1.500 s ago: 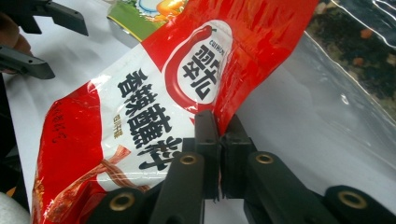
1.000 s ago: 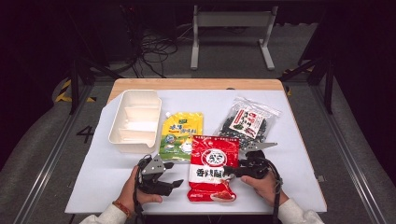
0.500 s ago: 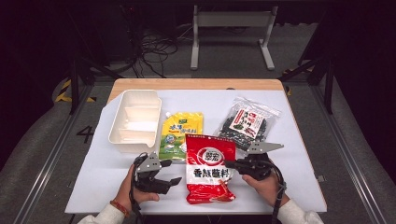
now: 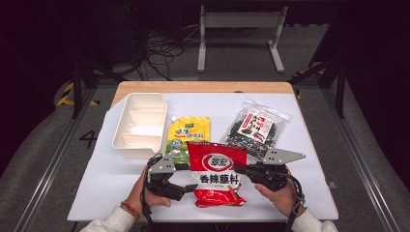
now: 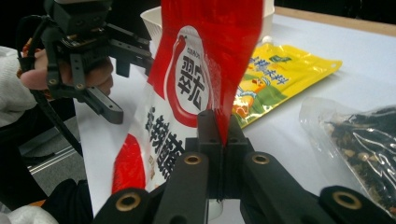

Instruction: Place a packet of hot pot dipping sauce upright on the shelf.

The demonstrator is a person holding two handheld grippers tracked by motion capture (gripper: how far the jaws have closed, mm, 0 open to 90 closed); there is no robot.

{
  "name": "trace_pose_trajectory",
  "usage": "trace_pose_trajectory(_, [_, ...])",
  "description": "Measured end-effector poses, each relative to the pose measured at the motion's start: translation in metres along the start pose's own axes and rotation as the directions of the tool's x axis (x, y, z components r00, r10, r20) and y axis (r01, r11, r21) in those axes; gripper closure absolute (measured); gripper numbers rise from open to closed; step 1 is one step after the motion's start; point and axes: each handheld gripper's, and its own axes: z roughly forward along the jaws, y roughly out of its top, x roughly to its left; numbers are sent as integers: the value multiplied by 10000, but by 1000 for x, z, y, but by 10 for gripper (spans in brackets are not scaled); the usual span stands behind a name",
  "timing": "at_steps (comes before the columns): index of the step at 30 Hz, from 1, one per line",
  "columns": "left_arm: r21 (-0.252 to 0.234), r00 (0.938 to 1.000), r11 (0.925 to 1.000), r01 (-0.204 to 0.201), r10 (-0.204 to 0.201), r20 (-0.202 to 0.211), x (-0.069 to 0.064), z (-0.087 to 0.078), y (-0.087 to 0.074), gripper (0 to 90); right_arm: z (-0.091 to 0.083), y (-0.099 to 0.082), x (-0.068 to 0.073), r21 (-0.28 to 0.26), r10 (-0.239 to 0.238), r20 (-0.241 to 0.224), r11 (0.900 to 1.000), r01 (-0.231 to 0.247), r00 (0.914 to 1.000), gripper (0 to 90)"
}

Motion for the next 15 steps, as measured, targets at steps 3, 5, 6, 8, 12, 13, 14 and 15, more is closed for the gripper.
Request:
trace_pose_trajectory(3, [-20,9998,10000,-92,93,181,-2,9,7,242,-4,2,2,-192,-81,-89,9998,80,9999,900])
trace_pose_trajectory(5, [-46,9998,9999,-152,153,93,-2,12,9,246,-4,2,2,-216,-109,-104,9997,107,9999,900])
trace_pose_trajectory(6, [-144,9998,9998,-117,119,185,-2,14,11,252,-4,3,3,-237,-134,-115,9996,131,9998,900])
trace_pose_trajectory(8, [-212,9995,9995,-237,242,198,-3,17,18,257,-6,5,5,-332,-281,-93,9991,278,9996,900])
trace_pose_trajectory(12, [-345,9994,9990,-296,302,171,-2,18,22,258,-10,8,7,-524,-507,-5,9973,506,9987,900])
trace_pose_trajectory(13, [-404,9994,9988,-260,269,216,-1,19,23,259,-11,9,8,-575,-583,48,9966,585,9983,900])
trace_pose_trajectory(14, [-375,9992,9988,-302,312,247,-1,19,24,261,-12,10,8,-614,-645,53,9960,647,9979,900])
trace_pose_trajectory(15, [-410,9992,9986,-330,339,213,-1,20,25,261,-13,10,8,-677,-717,90,9951,721,9974,900])
